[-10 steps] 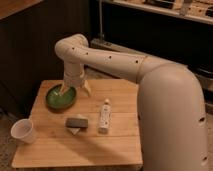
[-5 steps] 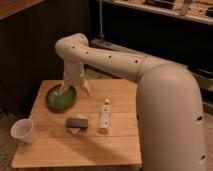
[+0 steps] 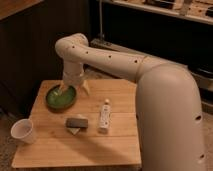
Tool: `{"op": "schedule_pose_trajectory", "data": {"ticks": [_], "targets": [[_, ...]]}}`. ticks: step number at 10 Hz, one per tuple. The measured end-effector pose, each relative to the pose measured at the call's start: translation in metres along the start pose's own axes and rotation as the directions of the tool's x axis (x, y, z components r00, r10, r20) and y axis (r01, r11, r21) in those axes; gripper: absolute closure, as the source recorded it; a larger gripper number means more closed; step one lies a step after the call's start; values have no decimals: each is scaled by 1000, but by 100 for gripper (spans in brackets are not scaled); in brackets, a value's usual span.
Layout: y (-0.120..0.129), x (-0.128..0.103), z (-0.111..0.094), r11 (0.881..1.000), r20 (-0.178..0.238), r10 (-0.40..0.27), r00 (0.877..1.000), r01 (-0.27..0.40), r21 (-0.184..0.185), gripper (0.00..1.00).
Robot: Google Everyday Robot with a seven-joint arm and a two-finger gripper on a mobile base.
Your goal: Place the ceramic cup in the ceramic bowl
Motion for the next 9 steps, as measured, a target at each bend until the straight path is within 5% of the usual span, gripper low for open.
{"op": "schedule_pose_trajectory", "data": {"ticks": [9], "targets": [[-8, 1, 0, 1000, 0, 12, 1000, -12, 23, 20]]}}
